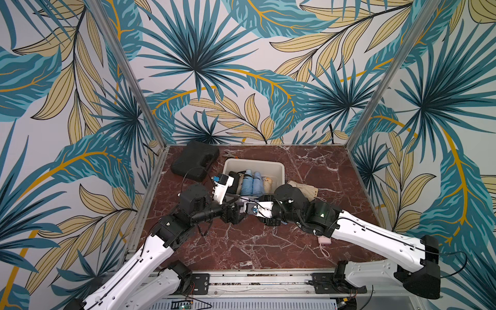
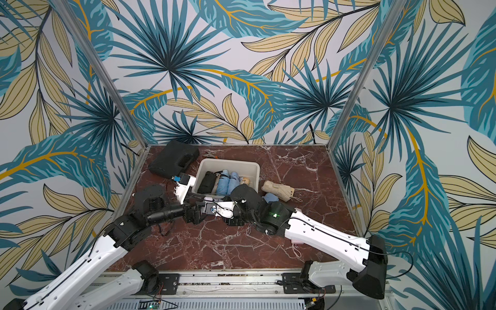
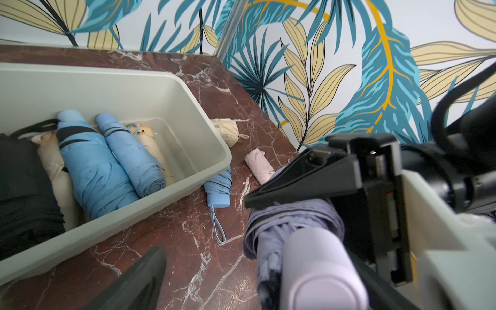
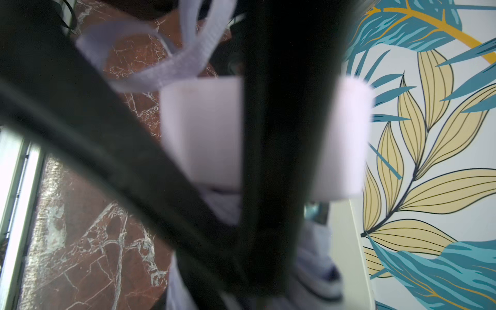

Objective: Put the umbrella into the storage box
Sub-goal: Pick up the umbrella from the center of the board, then place the umbrella in the storage box.

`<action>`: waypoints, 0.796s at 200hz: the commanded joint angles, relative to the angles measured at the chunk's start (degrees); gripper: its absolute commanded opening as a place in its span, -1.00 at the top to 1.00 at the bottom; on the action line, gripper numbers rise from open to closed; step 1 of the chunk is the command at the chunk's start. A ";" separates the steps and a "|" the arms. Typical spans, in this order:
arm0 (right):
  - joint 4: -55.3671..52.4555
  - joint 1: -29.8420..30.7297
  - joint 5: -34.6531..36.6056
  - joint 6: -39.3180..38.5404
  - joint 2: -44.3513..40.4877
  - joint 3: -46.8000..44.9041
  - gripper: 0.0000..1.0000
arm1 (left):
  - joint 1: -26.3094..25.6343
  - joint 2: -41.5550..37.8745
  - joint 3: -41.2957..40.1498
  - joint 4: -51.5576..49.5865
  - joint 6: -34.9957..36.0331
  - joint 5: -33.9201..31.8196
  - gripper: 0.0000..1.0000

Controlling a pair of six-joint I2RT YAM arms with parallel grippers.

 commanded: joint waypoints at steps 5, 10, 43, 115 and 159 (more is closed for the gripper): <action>7.29 -1.27 -3.97 5.25 1.76 -4.04 0.42 | 0.51 -3.18 -0.79 6.93 -2.31 2.81 -1.00; 8.26 -1.53 -4.51 5.94 2.06 -4.50 0.42 | 0.55 -3.58 -0.99 7.07 -2.66 2.88 -1.00; 14.85 -3.27 -5.57 14.40 2.60 -7.08 0.42 | 0.94 -6.79 -1.25 4.92 -3.84 -1.84 -1.00; 3.01 -6.01 10.35 54.97 9.30 5.08 0.52 | 0.96 -3.13 10.72 -12.23 -5.65 -37.84 -0.98; -7.06 -9.94 13.29 64.07 18.76 20.61 0.53 | 0.96 1.08 11.70 -11.40 -7.09 -42.19 -0.97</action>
